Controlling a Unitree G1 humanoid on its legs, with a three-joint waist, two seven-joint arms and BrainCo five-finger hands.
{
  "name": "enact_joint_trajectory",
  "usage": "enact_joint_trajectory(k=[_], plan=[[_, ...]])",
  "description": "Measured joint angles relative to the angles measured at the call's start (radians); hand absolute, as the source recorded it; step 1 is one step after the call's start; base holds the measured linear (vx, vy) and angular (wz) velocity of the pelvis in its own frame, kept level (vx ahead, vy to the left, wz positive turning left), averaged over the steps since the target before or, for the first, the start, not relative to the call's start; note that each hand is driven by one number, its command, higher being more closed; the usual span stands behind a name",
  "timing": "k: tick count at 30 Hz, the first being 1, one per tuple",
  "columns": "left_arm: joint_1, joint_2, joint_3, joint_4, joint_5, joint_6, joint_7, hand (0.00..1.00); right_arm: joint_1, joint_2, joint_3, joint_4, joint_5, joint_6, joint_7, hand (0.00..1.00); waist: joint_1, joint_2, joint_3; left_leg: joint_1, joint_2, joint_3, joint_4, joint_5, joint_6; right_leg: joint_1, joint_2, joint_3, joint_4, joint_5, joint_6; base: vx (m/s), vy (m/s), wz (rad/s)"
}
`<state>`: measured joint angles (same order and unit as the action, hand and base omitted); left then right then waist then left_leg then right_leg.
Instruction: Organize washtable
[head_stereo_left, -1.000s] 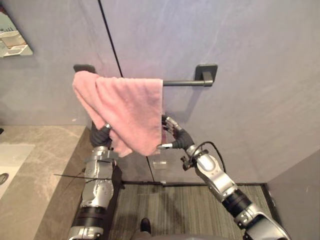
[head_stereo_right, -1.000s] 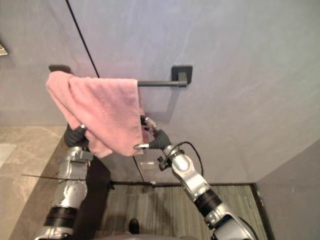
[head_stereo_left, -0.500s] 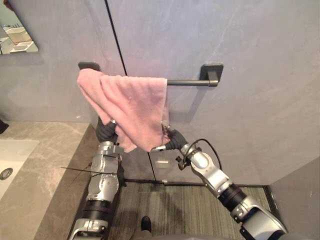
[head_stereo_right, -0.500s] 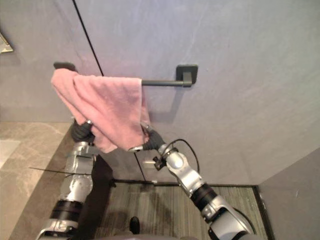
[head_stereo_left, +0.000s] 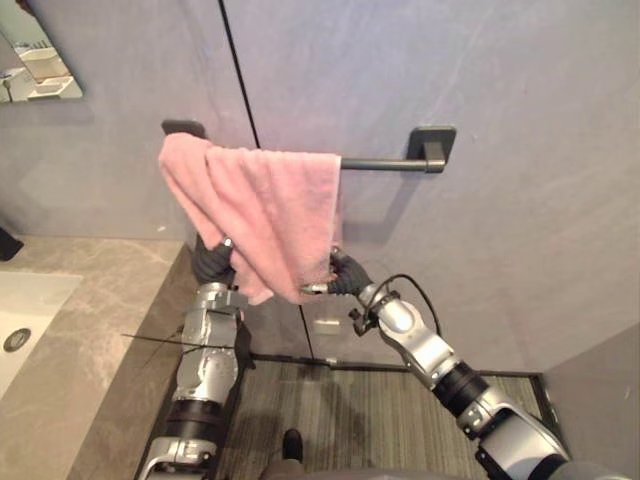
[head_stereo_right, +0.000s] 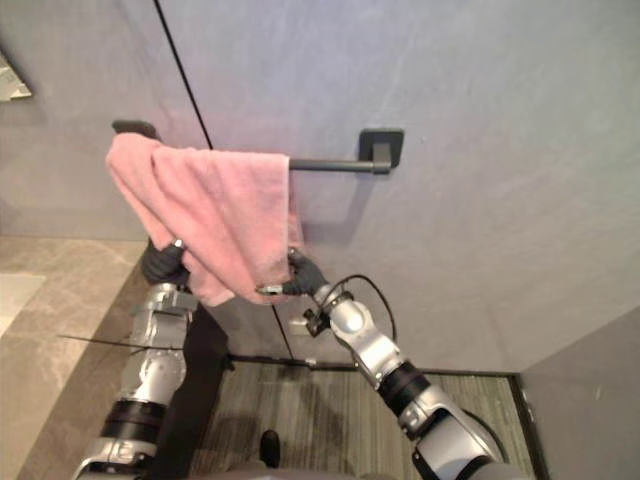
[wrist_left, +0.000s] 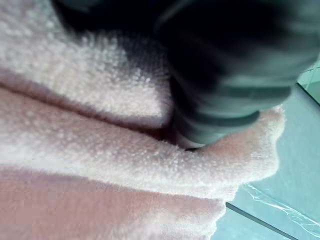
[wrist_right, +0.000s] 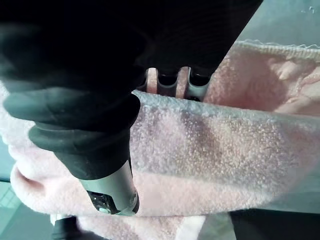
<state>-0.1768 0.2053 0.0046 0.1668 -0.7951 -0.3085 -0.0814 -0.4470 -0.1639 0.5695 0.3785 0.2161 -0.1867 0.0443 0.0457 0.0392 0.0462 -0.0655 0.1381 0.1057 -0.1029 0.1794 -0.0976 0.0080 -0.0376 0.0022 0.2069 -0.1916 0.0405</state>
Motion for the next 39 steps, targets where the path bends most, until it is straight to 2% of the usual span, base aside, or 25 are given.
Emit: enact_joint_trajectory(k=[29,39], plan=[[0.002,-0.030,0.000,-0.010,0.002,0.001,0.001,1.00,0.026,0.000,-0.004,-0.010,0.018,0.000,-0.001,1.00,-0.001,0.007,0.004,-0.008,0.000,0.004,0.000,0.000,0.000,-0.010,0.000,0.003,0.001,0.000,0.000,0.00,0.000,0.00],[0.044,-0.050,-0.010,-0.076,0.003,0.015,0.002,1.00,0.098,-0.004,-0.070,-0.083,0.018,-0.002,-0.022,1.00,-0.002,0.010,0.004,-0.006,0.000,0.009,0.000,0.000,0.000,-0.011,-0.001,0.007,0.001,-0.001,0.000,0.00,0.000,0.00]])
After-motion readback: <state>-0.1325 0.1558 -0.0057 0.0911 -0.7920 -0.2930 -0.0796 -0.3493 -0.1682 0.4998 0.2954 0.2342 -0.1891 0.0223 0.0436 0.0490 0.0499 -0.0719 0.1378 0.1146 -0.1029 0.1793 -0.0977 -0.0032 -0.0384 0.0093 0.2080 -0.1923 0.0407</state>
